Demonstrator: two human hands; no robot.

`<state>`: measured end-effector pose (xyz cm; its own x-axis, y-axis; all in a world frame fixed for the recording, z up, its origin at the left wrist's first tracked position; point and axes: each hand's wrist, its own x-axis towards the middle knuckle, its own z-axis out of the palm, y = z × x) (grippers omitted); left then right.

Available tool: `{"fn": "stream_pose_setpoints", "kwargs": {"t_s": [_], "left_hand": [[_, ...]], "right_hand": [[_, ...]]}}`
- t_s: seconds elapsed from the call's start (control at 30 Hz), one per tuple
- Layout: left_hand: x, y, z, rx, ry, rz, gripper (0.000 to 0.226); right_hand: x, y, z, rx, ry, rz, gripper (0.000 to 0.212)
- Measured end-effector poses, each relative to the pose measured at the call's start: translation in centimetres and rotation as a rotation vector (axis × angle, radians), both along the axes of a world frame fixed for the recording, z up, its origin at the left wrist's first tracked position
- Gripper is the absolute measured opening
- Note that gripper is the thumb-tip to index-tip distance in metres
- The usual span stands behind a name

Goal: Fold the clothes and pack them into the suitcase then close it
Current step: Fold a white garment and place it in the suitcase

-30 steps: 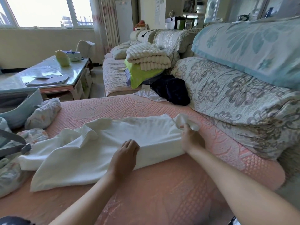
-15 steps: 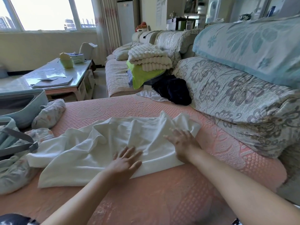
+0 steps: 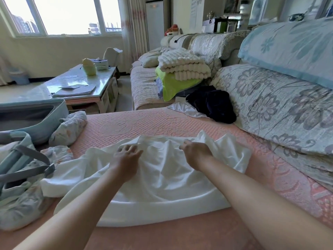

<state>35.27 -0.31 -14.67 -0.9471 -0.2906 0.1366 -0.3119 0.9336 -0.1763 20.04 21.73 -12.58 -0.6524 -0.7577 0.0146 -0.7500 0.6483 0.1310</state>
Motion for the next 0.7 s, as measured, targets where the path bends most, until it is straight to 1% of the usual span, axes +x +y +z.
{"fn": "stream_pose_setpoints", "kwargs": {"t_s": [0.07, 0.1, 0.17, 0.23, 0.27, 0.33, 0.37, 0.43, 0.57, 0.63, 0.7], "left_hand": [[-0.9, -1.2, 0.3, -0.100, -0.129, 0.088, 0.059], [-1.4, -1.8, 0.6, -0.134, -0.166, 0.139, 0.060], [-2.0, -2.8, 0.9, -0.159, -0.162, 0.217, 0.051], [-2.5, -3.7, 0.8, -0.173, -0.082, 0.244, 0.037], [-2.7, -4.1, 0.7, -0.172, -0.025, 0.256, 0.034], [-3.2, -5.0, 0.5, -0.124, 0.084, 0.267, 0.034], [-3.4, -5.4, 0.6, -0.077, 0.117, 0.273, 0.037], [-3.9, -6.3, 0.9, -0.011, 0.113, 0.296, 0.043], [-4.0, -8.4, 2.1, -0.037, 0.071, 0.310, 0.033], [-3.4, -9.7, 1.9, -0.033, 0.168, 0.341, 0.032], [-3.0, -10.4, 1.5, -0.083, 0.312, 0.347, 0.032]], "right_hand": [[-1.8, -1.9, -0.4, 0.015, -0.019, 0.012, 0.056], [-2.7, -2.7, -0.6, 0.024, -0.042, 0.009, 0.059], [-4.4, -4.1, -1.3, 0.032, -0.100, -0.017, 0.062], [-5.5, -5.3, -2.1, 0.023, -0.146, -0.036, 0.056], [-5.9, -5.8, -2.4, 0.009, -0.157, -0.035, 0.049], [-6.3, -6.3, -2.4, -0.029, -0.129, -0.025, 0.029], [-6.3, -6.4, -2.3, -0.048, -0.104, -0.021, 0.023], [-6.6, -6.6, -2.3, -0.092, -0.032, -0.027, 0.024], [-8.7, -7.4, -2.9, -0.229, 0.094, -0.168, 0.026], [-9.6, -7.6, -3.2, -0.266, 0.091, -0.236, 0.036], [-10.1, -7.6, -3.6, -0.255, 0.089, -0.269, 0.037]]}}
